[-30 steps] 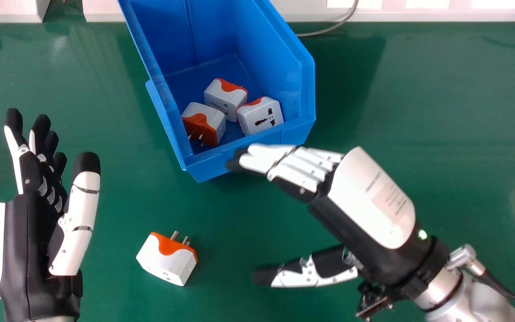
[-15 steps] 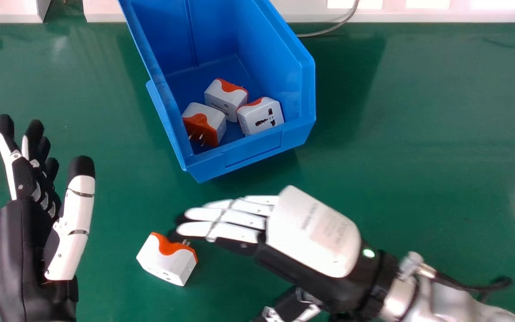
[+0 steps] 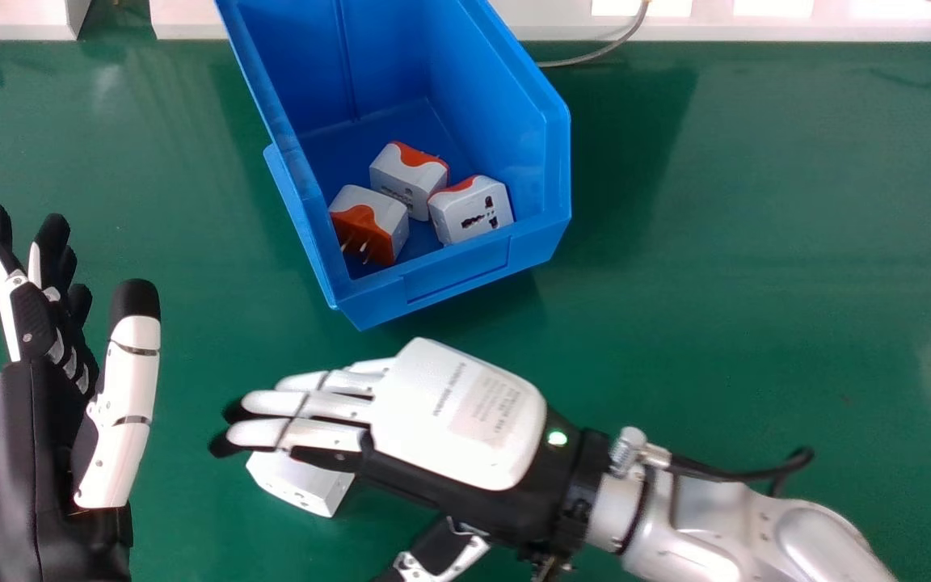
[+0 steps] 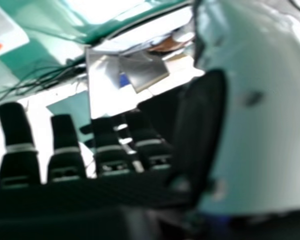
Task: Pick all objects and put in blue box
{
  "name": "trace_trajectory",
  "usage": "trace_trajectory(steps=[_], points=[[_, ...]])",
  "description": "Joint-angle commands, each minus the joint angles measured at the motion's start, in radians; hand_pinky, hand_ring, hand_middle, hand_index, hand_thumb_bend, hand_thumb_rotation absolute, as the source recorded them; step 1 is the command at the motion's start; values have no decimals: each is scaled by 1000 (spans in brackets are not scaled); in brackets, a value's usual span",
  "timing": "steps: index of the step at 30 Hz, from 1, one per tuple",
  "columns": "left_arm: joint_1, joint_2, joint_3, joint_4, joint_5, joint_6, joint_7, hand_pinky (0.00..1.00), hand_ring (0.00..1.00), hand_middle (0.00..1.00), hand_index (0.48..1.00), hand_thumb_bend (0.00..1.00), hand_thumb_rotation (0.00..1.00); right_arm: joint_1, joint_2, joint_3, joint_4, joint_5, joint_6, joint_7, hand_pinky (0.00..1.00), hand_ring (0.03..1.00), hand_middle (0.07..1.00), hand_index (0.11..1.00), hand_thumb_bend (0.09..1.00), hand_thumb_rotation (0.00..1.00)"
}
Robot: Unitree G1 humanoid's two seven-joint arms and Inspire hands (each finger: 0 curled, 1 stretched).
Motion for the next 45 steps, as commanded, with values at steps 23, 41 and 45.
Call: trace_trajectory(steps=[23, 41, 45], points=[[8, 13, 20, -17, -52, -19, -23, 1000, 1000, 990, 970, 463, 639, -319, 121, 167, 372, -101, 140, -139, 675, 862, 921, 912, 554, 319], [16, 10, 20, -41, -56, -2, -25, 1000, 1000, 982, 965, 500, 644, -355, 162, 232, 514, -97, 216, -186, 636, 814, 865, 843, 544, 272], [17, 11, 16, -48, -53, 0, -26, 1000, 1000, 984, 968, 496, 632, -349, 164, 256, 525, -106, 226, -202, 630, 800, 847, 823, 553, 274]])
